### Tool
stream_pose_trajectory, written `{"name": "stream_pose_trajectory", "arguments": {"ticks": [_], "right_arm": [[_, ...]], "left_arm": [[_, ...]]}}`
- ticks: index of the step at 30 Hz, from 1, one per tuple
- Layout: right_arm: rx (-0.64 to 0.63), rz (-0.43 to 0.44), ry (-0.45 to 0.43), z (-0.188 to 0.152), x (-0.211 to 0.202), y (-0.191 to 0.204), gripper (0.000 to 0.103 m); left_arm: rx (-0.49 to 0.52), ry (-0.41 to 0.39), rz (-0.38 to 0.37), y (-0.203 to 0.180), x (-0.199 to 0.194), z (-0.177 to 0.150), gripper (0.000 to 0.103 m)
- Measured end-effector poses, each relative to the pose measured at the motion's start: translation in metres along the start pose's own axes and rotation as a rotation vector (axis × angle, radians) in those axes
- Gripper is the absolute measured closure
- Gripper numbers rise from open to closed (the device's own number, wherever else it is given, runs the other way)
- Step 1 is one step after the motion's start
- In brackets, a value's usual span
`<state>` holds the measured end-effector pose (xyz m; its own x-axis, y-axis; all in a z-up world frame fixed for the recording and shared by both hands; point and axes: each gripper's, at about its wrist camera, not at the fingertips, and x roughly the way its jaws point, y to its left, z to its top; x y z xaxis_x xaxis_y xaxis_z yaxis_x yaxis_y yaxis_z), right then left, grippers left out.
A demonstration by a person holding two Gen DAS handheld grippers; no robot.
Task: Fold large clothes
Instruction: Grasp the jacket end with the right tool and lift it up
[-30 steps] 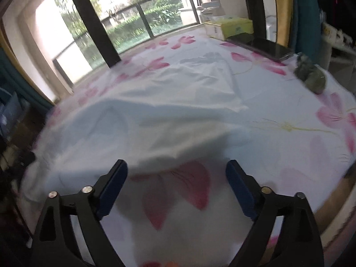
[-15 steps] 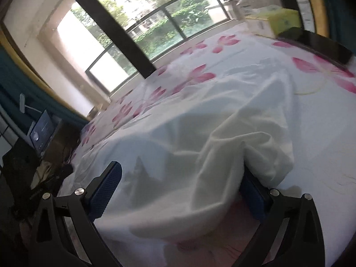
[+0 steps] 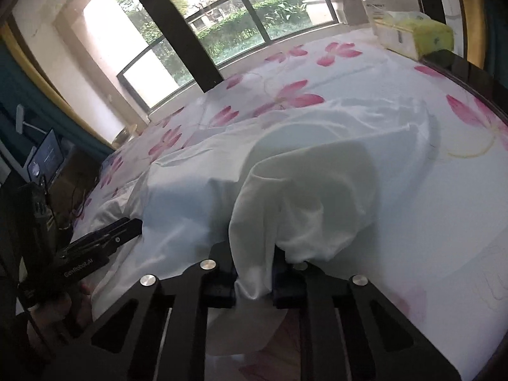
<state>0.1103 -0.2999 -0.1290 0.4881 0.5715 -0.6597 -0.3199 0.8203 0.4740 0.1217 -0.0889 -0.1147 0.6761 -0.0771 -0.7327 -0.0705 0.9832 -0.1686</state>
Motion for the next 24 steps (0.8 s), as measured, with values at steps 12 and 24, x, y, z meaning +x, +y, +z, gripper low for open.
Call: {"name": "stream_pose_trajectory", "arguments": {"ticks": [12,24], "right_arm": [[-0.096,0.045,-0.128,0.025,-0.033,0.052,0.093],[-0.248,0.056,-0.163,0.032,-0.038,0.139,0.093]], "left_arm": [[0.017,-0.007,-0.053,0.006,0.0,0.0,0.054],[-0.019,0.009,-0.199,0.027,0.0,0.002,0.054]]}}
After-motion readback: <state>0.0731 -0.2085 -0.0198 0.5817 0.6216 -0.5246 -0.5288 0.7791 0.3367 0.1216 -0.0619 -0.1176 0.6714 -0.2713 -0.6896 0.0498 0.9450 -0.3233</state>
